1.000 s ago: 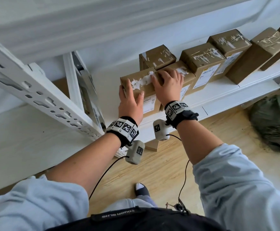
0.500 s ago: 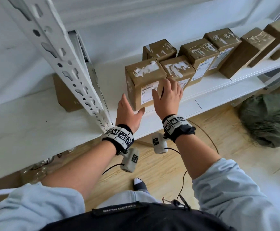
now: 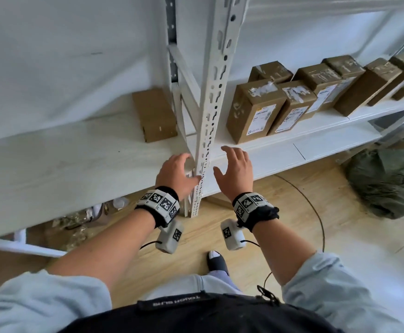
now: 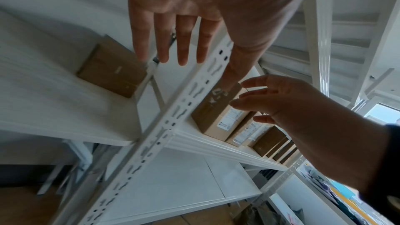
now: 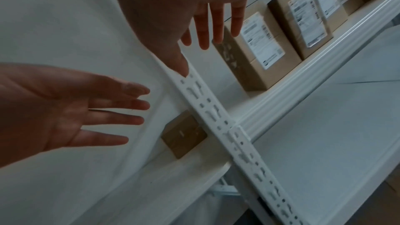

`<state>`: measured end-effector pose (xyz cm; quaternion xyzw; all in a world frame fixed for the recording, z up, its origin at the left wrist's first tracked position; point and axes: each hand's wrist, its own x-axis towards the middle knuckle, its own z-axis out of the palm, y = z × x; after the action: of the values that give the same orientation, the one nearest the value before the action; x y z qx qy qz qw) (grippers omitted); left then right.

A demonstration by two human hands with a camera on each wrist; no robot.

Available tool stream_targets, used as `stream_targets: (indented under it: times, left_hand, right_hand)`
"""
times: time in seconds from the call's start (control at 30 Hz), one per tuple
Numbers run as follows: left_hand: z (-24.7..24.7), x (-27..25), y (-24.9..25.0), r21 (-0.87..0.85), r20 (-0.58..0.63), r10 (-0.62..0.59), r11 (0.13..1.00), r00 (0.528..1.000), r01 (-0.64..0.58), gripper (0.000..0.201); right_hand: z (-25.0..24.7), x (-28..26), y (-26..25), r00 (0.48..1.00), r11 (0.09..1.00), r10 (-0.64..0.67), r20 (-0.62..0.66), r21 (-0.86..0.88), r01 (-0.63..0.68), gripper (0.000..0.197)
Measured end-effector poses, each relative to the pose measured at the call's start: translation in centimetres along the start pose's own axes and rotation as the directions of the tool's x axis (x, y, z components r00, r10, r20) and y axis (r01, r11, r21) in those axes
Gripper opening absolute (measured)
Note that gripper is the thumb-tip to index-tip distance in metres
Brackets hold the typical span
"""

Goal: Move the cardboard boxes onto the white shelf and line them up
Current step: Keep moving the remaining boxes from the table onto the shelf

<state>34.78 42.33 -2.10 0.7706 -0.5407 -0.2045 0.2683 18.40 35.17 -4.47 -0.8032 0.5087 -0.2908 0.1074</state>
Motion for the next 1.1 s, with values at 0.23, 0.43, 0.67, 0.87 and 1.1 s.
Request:
stream_targets:
  times: [0.23, 0.43, 0.67, 0.87, 1.1]
  left_hand:
    - [-4.9, -0.6, -5.7, -0.036, -0.059, -0.113, 0.993, 0.992, 0.111, 0.086]
    - [-7.3, 3.3, -9.3, -0.080, -0.075, -0.182, 0.981, 0.980, 0.176, 0.098]
    - [-6.8, 12.8, -14.2, -0.102, 0.011, -0.265, 0.959, 0.964, 0.264, 0.113]
    - [-4.8, 20.5, -17.3, -0.110, 0.159, -0.346, 0.925, 0.925, 0.365, 0.127]
    - [-3.0, 25.2, -18.5, -0.152, 0.230, -0.279, 0.936, 0.933, 0.317, 0.125]
  right_hand:
    - [3.1, 0.3, -7.5, 0.994, 0.995, -0.097, 0.041, 0.030, 0.096, 0.056]
    - [6.9, 6.1, -10.7, 0.990, 0.990, -0.128, 0.052, 0.062, 0.125, 0.063]
    - [14.9, 14.5, -10.4, 0.981, 0.995, 0.035, 0.190, 0.081, -0.051, 0.084]
    - [20.7, 18.7, -8.4, 0.920, 0.954, 0.290, 0.262, 0.000, -0.301, 0.096]
    - [24.0, 19.4, -7.2, 0.864, 0.907, 0.371, 0.339, 0.065, -0.415, 0.103]
